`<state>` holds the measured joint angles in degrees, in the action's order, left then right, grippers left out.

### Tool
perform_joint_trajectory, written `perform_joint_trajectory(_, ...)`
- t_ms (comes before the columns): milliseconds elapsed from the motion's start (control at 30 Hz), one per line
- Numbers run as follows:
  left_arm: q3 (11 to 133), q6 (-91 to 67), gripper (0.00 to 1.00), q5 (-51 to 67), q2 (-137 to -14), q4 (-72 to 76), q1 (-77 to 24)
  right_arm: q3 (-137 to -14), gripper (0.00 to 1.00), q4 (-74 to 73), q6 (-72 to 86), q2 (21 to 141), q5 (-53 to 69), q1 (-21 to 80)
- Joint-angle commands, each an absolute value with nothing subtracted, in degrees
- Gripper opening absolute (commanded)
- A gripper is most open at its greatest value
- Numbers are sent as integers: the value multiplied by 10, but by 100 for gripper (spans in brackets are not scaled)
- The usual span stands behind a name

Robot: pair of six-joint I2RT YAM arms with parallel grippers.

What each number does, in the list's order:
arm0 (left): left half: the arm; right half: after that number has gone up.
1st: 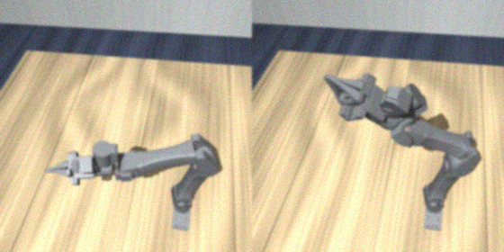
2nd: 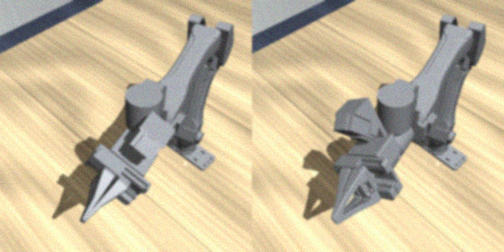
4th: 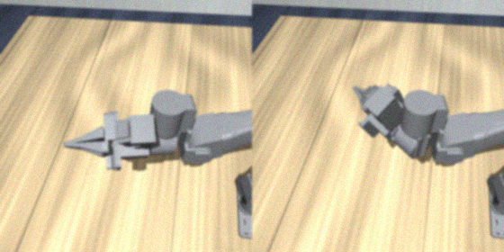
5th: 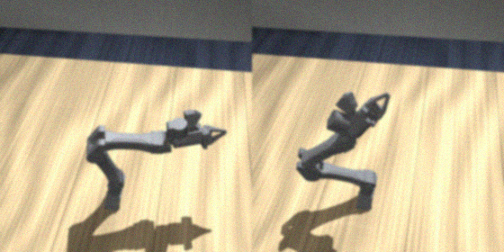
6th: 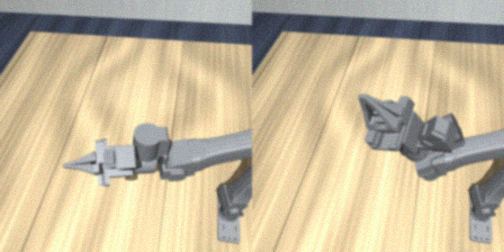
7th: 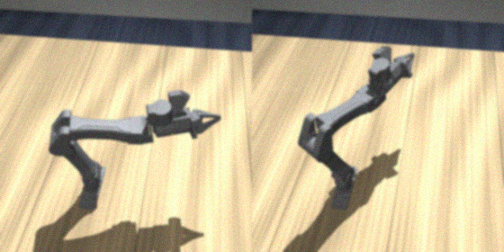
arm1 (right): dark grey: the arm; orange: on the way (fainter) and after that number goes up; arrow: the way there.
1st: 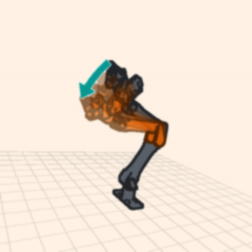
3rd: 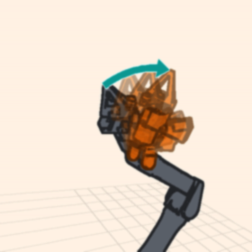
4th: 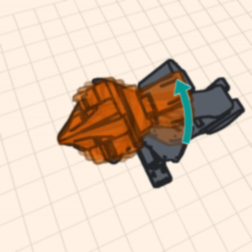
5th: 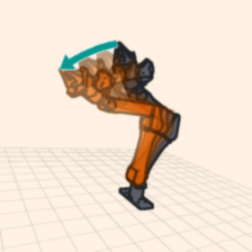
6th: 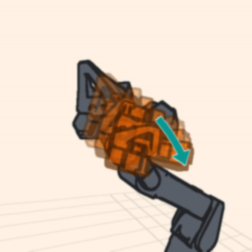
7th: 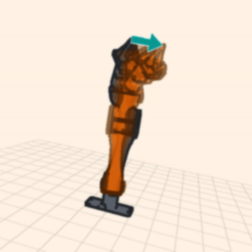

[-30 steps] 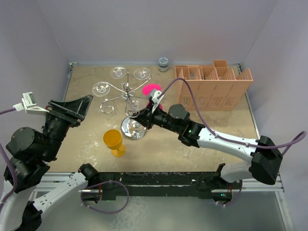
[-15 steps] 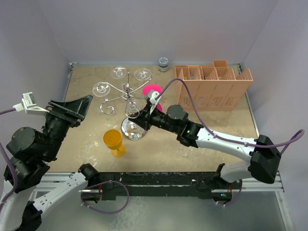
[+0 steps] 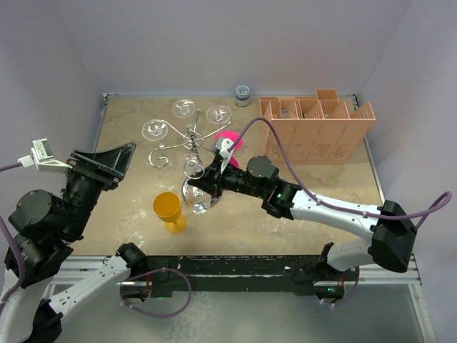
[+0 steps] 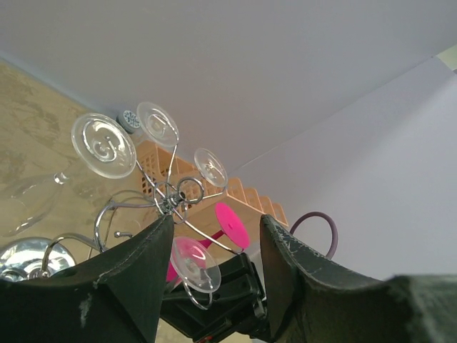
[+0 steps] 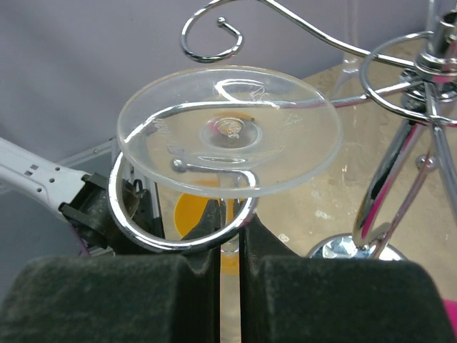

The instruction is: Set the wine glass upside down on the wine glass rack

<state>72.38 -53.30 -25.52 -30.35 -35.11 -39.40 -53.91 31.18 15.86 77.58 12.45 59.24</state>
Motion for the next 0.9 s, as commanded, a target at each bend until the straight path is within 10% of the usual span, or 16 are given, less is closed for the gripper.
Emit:
perform_joint_trajectory(0, 730, -524, 49, -261, -299, -340, -394, -587, 0, 378, 146, 757, 179, 604)
perform_joint_trajectory(867, 725, -530, 49, -262, -300, -336, -394, -553, 0, 408, 134, 724, 222, 606)
